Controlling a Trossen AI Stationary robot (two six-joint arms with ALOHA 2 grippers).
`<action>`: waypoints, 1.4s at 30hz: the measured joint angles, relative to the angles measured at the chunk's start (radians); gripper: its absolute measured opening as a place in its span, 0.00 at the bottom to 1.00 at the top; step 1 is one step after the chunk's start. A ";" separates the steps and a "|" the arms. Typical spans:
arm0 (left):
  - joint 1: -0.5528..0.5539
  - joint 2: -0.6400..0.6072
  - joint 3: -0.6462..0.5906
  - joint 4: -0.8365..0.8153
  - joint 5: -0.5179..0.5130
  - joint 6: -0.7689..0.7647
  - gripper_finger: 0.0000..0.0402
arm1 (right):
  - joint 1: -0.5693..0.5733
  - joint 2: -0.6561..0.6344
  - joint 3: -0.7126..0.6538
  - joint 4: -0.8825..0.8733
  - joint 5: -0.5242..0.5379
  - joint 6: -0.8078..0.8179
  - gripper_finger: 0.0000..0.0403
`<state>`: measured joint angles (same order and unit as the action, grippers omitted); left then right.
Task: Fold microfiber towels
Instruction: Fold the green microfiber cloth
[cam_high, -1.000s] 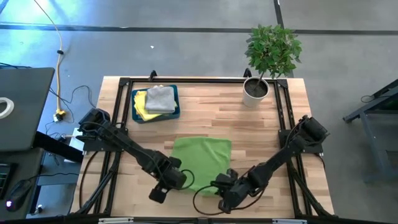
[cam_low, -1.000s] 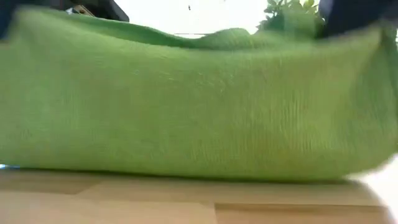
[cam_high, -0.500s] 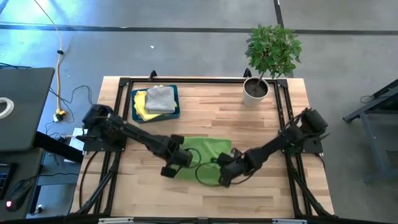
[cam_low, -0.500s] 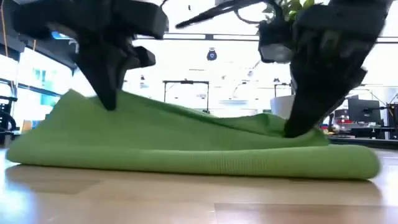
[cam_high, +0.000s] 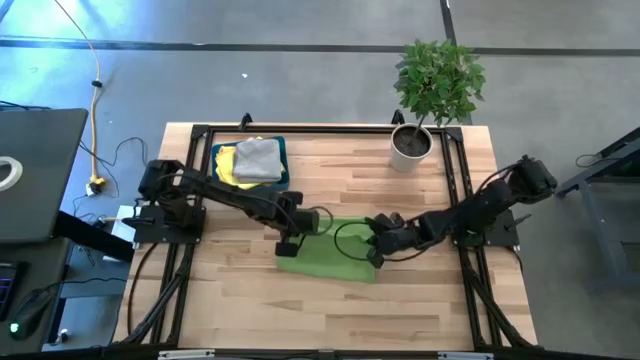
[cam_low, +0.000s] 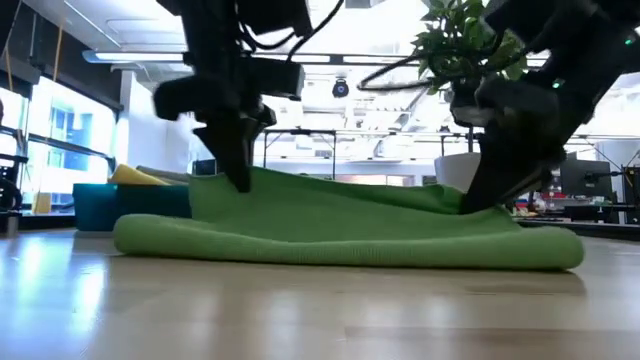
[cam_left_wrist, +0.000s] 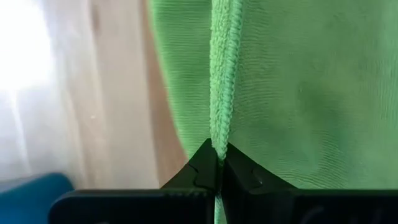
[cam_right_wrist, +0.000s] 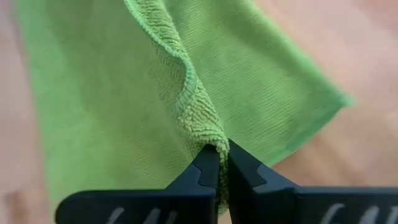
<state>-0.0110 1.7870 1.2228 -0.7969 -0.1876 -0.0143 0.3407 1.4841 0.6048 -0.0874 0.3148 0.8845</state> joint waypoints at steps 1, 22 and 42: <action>0.015 0.000 0.000 0.004 0.000 0.000 0.00 | -0.012 0.000 -0.002 -0.001 0.005 -0.033 0.00; 0.122 0.000 0.000 -0.019 0.035 -0.008 0.00 | -0.197 -0.043 -0.005 -0.013 -0.033 -0.196 0.38; 0.140 0.000 0.000 0.008 -0.117 0.033 0.25 | -0.151 0.085 -0.005 0.216 -0.027 -0.149 0.38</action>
<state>0.1295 1.7870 1.2224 -0.7885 -0.3042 0.0191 0.1900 1.5696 0.5999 0.1284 0.2882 0.7352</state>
